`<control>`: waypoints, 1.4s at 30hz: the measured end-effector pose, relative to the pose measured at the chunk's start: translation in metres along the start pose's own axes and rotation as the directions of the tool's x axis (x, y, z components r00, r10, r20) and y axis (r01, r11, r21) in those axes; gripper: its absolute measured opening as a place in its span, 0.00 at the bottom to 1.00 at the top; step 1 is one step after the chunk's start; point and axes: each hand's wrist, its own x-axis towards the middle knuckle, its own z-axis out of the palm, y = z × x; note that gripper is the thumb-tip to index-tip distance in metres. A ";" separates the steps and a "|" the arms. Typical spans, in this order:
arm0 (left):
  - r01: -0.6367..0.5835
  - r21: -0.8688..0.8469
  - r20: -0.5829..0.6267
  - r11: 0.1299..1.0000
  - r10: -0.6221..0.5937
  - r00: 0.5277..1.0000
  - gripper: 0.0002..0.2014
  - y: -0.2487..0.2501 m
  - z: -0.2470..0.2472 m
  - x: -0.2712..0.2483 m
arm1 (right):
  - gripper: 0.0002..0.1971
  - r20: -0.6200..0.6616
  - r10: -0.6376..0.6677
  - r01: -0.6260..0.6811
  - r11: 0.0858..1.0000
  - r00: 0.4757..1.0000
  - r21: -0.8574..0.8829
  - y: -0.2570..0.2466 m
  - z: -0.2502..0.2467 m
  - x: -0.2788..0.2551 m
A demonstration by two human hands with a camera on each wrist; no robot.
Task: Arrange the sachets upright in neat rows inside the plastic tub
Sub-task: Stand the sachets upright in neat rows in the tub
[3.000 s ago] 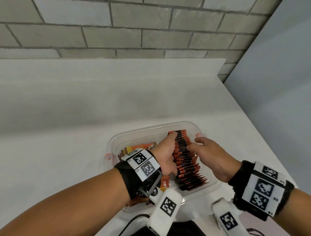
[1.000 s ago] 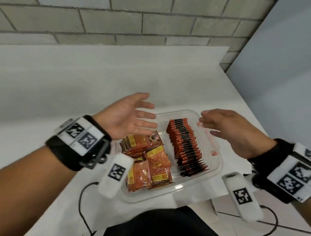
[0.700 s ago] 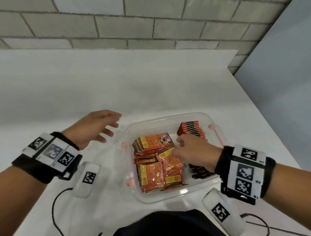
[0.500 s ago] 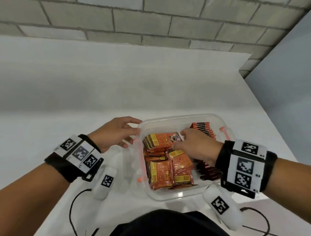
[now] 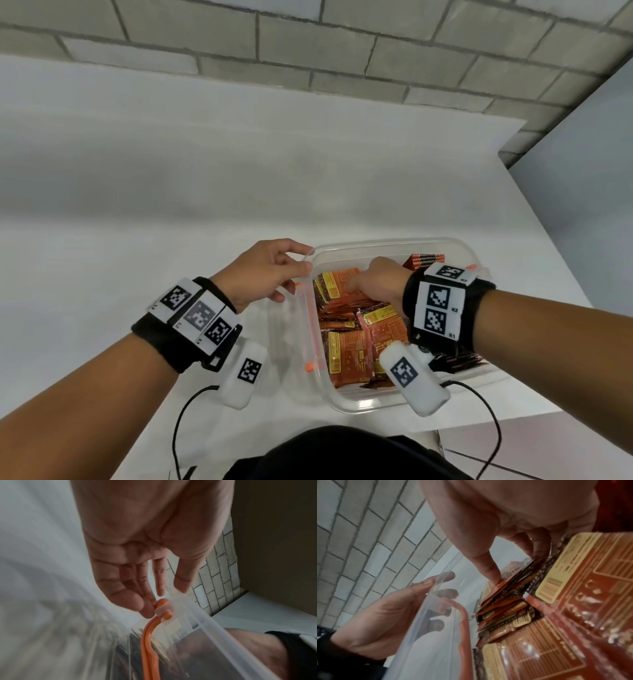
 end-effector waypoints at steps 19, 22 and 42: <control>0.013 -0.038 -0.028 0.999 -0.014 1.000 0.11 -0.003 0.003 0.000 | 0.12 0.148 -0.063 0.039 0.986 0.987 0.164 0.005 0.008 0.019; 0.022 -0.044 -0.037 0.999 -0.023 0.999 0.12 -0.002 0.004 -0.002 | 0.11 0.227 -0.107 0.056 0.974 0.968 0.219 0.004 0.009 0.020; 0.021 -0.633 0.207 0.774 0.143 0.968 0.16 0.090 0.100 -0.023 | 0.08 -0.054 -0.634 0.520 0.580 0.772 0.627 0.040 -0.081 -0.051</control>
